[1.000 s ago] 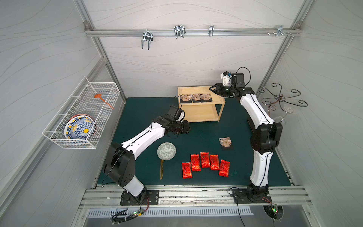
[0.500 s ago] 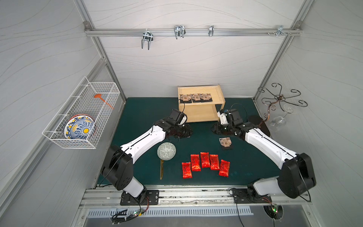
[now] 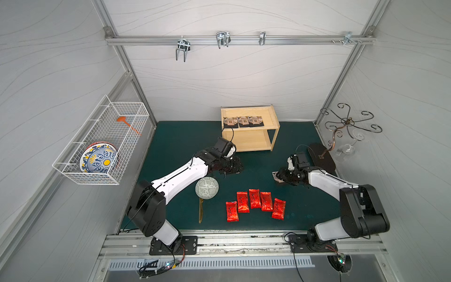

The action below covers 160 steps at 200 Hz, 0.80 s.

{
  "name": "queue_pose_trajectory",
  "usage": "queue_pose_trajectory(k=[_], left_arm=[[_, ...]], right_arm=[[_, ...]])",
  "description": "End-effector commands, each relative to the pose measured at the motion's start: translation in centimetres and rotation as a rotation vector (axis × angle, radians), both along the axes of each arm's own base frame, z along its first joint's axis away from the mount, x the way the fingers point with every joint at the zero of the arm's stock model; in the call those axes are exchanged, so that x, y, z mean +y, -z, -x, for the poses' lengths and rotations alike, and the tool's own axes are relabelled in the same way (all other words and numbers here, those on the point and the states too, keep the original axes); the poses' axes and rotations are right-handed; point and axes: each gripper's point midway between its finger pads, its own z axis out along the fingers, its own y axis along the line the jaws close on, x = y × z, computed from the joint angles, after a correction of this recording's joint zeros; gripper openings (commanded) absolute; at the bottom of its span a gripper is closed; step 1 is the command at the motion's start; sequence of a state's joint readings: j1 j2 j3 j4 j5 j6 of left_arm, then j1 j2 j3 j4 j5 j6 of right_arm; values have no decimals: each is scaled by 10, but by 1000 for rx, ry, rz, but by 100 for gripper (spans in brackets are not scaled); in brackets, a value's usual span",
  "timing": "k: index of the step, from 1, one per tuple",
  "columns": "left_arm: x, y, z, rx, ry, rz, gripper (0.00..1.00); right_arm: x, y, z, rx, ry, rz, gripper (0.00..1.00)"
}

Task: Place the tea bags on the shelf by color
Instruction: Move the tea bag to the center of the board.

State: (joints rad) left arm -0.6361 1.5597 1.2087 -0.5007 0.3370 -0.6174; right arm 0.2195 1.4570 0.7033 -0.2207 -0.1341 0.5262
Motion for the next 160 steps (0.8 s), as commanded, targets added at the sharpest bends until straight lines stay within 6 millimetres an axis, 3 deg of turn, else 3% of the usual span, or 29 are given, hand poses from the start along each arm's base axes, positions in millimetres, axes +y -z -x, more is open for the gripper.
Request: queue_pose_trajectory(k=[1,29,57,127,160], left_arm=[[-7,2,-3,-3,11,22,47],[-6,2,-3,-3,9,21,47],[-7,5,-2,0,9,25,47],[-9,13,-1,19,-1,26,47],[-13,24,-1,44,-2,25,46]], right_arm=[[-3,6,-9,-12,10,-10,53],[0,17,-10,13,2,-27,53],[18,24,-3,31,-43,-43,52],[103,38,21,64,-170,-83,51],[135,29,19,65,-201,-145,51]])
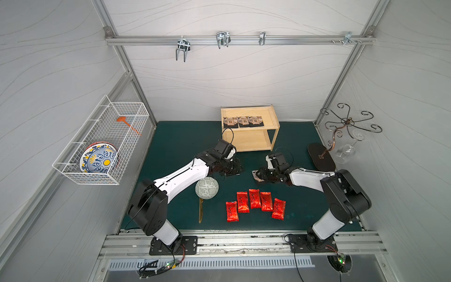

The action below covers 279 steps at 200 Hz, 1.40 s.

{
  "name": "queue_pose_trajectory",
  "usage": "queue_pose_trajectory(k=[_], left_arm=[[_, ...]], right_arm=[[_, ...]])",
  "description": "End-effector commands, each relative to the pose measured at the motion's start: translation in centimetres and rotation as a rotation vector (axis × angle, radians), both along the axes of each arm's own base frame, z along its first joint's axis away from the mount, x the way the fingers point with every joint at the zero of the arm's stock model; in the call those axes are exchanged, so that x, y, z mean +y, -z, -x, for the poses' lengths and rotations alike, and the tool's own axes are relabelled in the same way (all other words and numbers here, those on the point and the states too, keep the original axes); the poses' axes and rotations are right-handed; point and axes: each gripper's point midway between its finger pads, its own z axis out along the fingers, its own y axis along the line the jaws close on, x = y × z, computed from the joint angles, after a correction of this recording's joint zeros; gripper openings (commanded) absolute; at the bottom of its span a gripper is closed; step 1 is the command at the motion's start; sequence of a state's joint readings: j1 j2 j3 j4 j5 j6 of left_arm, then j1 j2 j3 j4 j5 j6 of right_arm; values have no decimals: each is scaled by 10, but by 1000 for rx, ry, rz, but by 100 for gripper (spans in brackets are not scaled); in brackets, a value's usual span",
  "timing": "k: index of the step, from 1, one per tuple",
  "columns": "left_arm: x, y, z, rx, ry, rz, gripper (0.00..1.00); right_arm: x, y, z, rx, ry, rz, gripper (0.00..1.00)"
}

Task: Place the tea bags on the shelf by color
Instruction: Move the tea bag to the center of the board, then pick up the tea bag from the center of the board.

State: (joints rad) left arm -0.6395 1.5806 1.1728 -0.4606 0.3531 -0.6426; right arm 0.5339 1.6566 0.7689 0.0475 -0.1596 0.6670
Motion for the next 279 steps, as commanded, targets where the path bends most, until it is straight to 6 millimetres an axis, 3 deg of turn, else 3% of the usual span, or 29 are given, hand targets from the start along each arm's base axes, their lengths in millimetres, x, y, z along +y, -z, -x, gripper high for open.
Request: queue_pose_trajectory(k=[1,27,52,85,113,188,233,279], left_arm=[[-10,9,-4,8,3,18,46],[-27,17,-5,29,24,29,42],[-54,25,-7,42,66,39,37],[-81,43,-10,83,100,50,32],[-92,57,-15,98,103,39,30],[-86,100,-23,128,83,-52,27],[-84,117,-22,150,83,-75,27],[-75,128,-21,167,64,-95,25]], right_arm=[[10,19,20,125,3,-7,50],[14,-5,14,95,-27,-95,50],[1,-22,8,71,-41,-202,48],[-13,-25,4,77,-38,-264,45],[-19,-23,2,92,-35,-296,43],[-24,-7,1,139,-27,-338,40],[-30,1,1,160,-12,-336,40],[-23,6,1,189,-16,-380,38]])
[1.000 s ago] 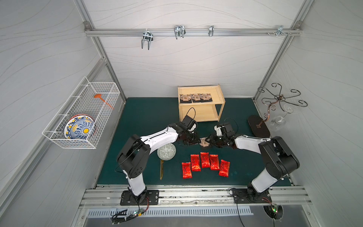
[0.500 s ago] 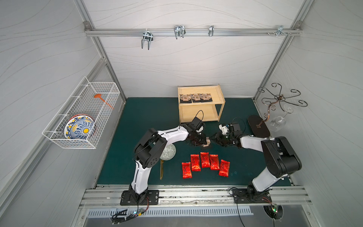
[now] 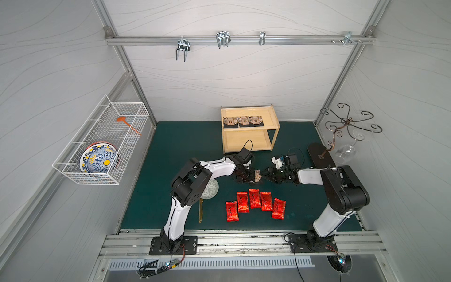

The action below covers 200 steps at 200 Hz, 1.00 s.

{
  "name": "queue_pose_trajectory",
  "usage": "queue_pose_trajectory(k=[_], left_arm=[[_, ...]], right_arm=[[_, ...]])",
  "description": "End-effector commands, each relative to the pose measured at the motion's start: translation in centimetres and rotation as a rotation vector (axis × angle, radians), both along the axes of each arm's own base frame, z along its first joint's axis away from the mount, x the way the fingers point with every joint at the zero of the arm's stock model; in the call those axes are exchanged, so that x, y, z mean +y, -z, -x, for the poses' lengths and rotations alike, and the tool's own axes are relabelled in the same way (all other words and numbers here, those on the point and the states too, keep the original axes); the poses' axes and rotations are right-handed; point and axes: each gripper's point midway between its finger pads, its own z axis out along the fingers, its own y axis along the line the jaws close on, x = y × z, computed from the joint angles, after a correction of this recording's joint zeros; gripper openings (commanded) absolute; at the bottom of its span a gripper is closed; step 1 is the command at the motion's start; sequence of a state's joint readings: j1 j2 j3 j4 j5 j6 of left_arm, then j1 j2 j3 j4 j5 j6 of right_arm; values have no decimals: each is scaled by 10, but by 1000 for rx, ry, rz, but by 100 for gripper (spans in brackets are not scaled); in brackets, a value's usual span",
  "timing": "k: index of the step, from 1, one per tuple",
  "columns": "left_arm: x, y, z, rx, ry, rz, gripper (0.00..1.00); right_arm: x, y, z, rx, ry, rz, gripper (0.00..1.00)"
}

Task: Place the tea bags on the shelf by color
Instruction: Pick up the tea bag from the center of the board.

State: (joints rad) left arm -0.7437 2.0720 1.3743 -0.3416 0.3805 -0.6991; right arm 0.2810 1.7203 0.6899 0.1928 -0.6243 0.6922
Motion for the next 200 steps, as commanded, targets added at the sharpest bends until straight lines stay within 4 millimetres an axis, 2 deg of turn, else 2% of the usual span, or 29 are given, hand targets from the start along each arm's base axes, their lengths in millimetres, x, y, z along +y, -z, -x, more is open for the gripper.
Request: queue_pose_trajectory(k=[1,60,108,127,141,161,200], left_arm=[[3,8,-7,-12,-7,-13,25],[8,9,-6,-12,-20,-23,25],[12,10,-5,-10,-27,-26,25],[12,4,-7,-15,-32,-16,25],[14,-10,-10,-31,-40,2,25],[23,-47,-20,-77,-65,45,25],[61,-130,-32,-204,-116,98,30]], right_arm=[[3,6,3,29,-7,-34,38],[14,4,2,47,-16,-99,25],[18,2,2,50,-14,-135,9],[17,-2,2,39,-13,-132,2],[16,-9,1,23,-9,-129,0],[14,-27,0,-26,-12,-121,0],[6,-90,-4,-179,-18,-100,0]])
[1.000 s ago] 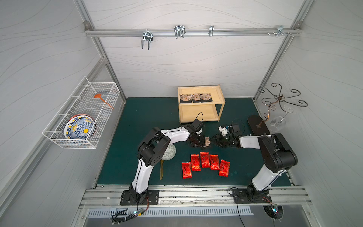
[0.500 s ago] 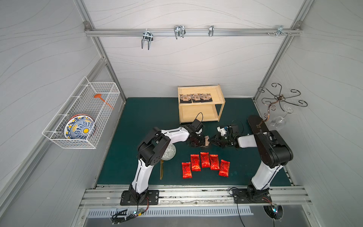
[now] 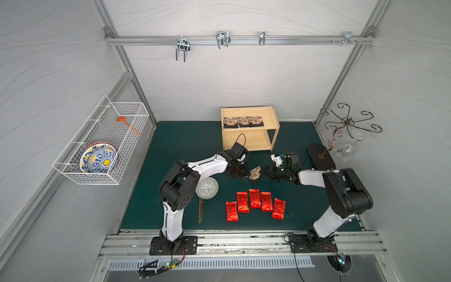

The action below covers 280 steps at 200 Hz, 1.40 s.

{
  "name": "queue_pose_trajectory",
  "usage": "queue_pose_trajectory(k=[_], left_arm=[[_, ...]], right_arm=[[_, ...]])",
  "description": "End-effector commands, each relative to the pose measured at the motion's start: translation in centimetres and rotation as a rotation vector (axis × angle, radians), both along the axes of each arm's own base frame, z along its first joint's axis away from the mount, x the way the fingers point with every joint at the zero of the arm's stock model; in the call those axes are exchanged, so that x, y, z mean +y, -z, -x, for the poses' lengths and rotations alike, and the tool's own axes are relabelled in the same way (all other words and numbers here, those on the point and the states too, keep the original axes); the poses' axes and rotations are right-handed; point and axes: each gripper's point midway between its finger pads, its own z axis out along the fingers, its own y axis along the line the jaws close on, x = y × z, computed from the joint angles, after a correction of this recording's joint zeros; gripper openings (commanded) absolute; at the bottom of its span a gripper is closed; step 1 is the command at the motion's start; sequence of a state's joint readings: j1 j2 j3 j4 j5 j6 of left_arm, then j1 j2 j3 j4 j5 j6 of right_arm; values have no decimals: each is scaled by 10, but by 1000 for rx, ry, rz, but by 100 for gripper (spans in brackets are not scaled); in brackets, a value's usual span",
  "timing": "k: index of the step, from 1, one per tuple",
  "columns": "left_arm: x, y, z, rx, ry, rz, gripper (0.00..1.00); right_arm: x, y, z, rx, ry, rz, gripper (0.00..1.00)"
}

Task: Place the tea bags on the shelf by color
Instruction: Pick up the tea bag from the center of the board, then place the tea bag on the shelf.

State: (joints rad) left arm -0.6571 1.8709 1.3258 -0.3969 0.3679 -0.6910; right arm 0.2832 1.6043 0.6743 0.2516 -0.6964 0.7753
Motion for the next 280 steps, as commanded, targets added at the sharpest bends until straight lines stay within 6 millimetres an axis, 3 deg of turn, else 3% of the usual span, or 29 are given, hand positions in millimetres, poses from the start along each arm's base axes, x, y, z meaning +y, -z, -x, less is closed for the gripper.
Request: queue_pose_trajectory(k=[1,25,55,93,120,148,184,228,280], left_arm=[[24,-65,-11,-121,-32,41,31],[49,-96,-9,-175,-66,62,34],[64,-109,-3,-205,-74,71,36],[63,-110,0,-212,-53,81,36],[63,-108,-1,-220,-43,74,36],[59,-102,-2,-215,-30,85,37],[63,-91,-6,-196,-35,76,37],[65,-82,-9,-176,-43,72,37],[64,-80,-11,-167,-39,72,37]], right_arm=[[-5,-43,-3,-113,-6,21,0],[-11,-86,-6,-204,-1,38,0],[-20,-142,-25,-321,20,45,0],[-28,-194,-76,-433,49,40,0],[-36,-219,-120,-479,58,17,0],[-47,-227,-161,-481,68,-9,0],[-51,-234,-195,-459,51,-46,0],[-47,-233,-214,-428,23,-53,0],[-47,-224,-221,-399,20,-31,0]])
